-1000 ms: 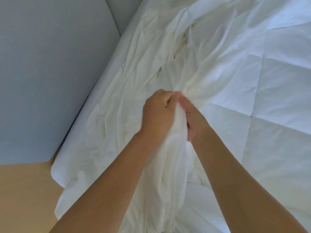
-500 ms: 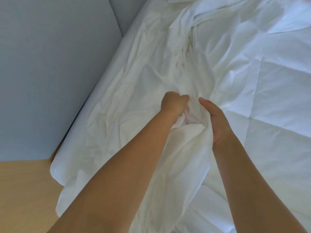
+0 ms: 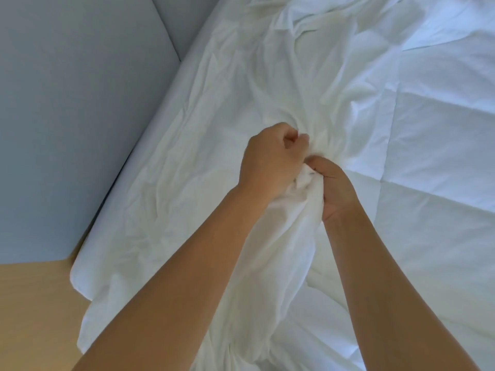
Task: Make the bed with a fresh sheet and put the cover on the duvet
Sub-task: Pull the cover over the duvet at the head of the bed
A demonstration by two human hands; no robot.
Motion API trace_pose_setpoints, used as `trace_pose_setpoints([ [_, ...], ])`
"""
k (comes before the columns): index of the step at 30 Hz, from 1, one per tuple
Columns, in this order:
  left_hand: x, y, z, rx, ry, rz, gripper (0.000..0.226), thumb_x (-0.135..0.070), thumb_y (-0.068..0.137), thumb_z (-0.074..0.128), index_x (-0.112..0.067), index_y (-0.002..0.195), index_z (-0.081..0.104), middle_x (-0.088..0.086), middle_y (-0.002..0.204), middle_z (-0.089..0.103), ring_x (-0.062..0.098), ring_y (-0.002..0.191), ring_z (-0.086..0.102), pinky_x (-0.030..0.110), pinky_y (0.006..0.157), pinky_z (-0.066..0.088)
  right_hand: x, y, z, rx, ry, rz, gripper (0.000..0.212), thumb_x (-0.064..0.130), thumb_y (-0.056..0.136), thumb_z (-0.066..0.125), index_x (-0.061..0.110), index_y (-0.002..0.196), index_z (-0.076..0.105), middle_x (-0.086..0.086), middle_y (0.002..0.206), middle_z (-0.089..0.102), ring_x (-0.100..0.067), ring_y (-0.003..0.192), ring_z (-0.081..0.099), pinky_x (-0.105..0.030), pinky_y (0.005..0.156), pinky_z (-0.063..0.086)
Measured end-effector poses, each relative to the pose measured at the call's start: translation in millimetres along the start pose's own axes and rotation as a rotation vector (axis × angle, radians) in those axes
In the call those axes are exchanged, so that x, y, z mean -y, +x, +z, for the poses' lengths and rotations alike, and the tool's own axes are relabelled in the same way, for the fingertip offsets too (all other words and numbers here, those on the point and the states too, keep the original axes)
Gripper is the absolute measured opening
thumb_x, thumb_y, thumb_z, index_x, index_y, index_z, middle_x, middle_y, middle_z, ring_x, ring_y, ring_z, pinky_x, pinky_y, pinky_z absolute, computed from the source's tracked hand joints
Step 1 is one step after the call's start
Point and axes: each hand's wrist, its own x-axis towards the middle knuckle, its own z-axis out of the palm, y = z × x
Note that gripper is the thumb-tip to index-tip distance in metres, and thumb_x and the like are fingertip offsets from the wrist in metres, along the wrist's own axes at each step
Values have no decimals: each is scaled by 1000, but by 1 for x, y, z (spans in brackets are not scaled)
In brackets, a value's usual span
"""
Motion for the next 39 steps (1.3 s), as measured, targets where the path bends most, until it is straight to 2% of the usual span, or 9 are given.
trace_pose_setpoints([
  [4,29,17,6,93,141,-410,66,-65,76,60,-11,114,56,2,115,59,23,104,60,32,86,47,-4,-19,-19,101,287,13,18,11,60,51,11,70,66,-5,67,61,-25,69,60,-29,66,54],
  [7,41,21,19,347,205,-574,46,-54,82,62,-9,75,53,3,74,59,17,65,57,26,60,46,-6,-21,-22,187,363,101,27,16,72,44,8,72,70,-8,71,64,-26,69,64,-31,68,54],
  [10,35,26,26,344,-69,-720,26,-31,93,56,-5,87,56,4,69,59,12,50,55,18,43,44,-5,-20,-18,237,334,219,33,28,84,49,4,89,71,-12,84,65,-28,80,64,-36,81,53],
  [13,24,31,24,427,-298,-860,70,-70,82,47,-5,105,56,9,94,66,18,66,67,27,51,54,-1,-14,-25,165,162,198,31,24,76,64,6,101,70,-15,92,67,-29,83,66,-39,77,55],
  [19,-2,34,34,207,-184,-540,17,-12,89,55,-2,100,63,14,94,64,24,78,59,29,64,48,8,-6,-21,43,-123,232,28,4,77,61,5,103,71,-15,100,70,-28,87,69,-38,76,57],
  [25,-64,22,61,432,27,-121,17,-16,93,49,-7,99,62,1,79,58,18,77,56,20,61,40,-6,-9,-18,112,243,27,16,24,63,61,19,62,76,-1,69,71,-16,66,70,-26,59,56],
  [30,-39,39,41,220,160,-133,44,-43,92,50,-1,88,64,18,90,67,34,87,63,33,69,49,6,-15,-42,100,386,-35,24,17,70,52,13,74,76,-9,74,70,-26,69,69,-33,61,56],
  [34,-1,29,42,309,321,-479,88,-78,78,42,-4,125,54,13,124,60,30,112,57,31,85,42,5,-23,-66,127,426,-75,32,30,78,59,17,104,74,-11,104,70,-32,97,67,-45,82,54],
  [39,7,31,68,276,-247,-733,31,-37,91,56,-6,91,58,4,71,57,13,58,55,19,45,45,1,-21,-58,278,409,42,53,34,78,66,10,125,60,-15,114,62,-33,106,60,-47,95,46],
])
